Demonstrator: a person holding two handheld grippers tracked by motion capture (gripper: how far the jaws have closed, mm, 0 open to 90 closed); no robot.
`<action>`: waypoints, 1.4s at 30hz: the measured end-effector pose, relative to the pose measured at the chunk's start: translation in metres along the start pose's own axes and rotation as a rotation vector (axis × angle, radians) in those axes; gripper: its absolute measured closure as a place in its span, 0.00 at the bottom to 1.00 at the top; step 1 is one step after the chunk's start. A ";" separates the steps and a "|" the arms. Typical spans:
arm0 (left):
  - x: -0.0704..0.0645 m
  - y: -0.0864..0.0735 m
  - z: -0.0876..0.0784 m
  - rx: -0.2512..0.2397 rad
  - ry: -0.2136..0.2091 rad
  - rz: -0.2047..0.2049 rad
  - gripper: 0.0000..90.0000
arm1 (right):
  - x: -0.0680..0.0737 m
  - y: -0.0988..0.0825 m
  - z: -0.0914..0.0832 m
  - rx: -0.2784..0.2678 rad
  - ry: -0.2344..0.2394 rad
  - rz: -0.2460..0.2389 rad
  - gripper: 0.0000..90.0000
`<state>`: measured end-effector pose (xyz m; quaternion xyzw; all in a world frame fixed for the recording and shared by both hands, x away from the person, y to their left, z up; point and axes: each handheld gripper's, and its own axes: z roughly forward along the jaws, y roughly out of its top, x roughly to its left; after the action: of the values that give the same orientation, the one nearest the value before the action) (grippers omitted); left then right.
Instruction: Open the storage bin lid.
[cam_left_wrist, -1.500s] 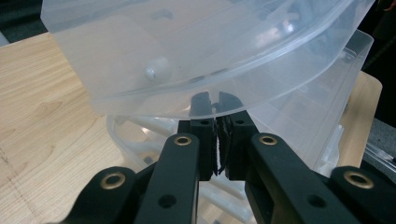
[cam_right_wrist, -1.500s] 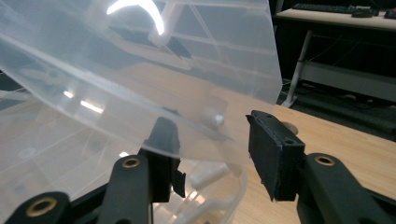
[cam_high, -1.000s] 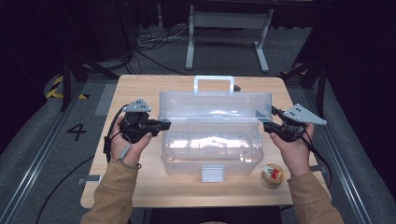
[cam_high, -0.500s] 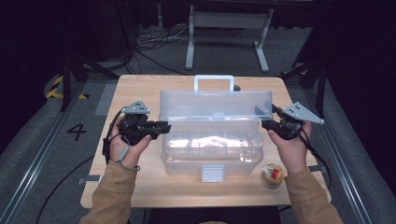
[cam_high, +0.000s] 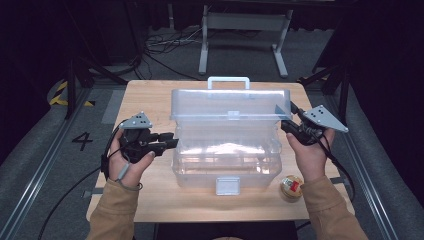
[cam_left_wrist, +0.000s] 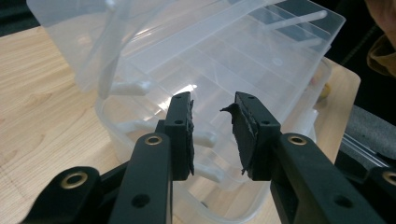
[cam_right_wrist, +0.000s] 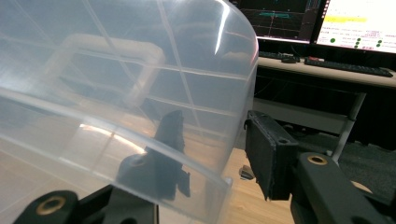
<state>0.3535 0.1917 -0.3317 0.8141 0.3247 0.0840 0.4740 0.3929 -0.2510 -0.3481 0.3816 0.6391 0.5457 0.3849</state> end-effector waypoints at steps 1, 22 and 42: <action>-0.002 0.000 -0.001 0.001 -0.004 0.004 0.75 | 0.000 0.001 0.001 -0.007 -0.007 -0.002 0.66; -0.030 0.001 0.004 0.087 -0.140 0.102 0.72 | -0.009 0.018 0.013 0.042 -0.051 0.015 0.84; -0.045 -0.014 0.046 0.274 -0.252 0.172 0.71 | -0.018 0.027 0.022 0.100 -0.020 0.058 0.84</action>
<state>0.3330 0.1360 -0.3604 0.8998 0.2005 -0.0232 0.3868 0.4226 -0.2553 -0.3221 0.4242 0.6505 0.5201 0.3554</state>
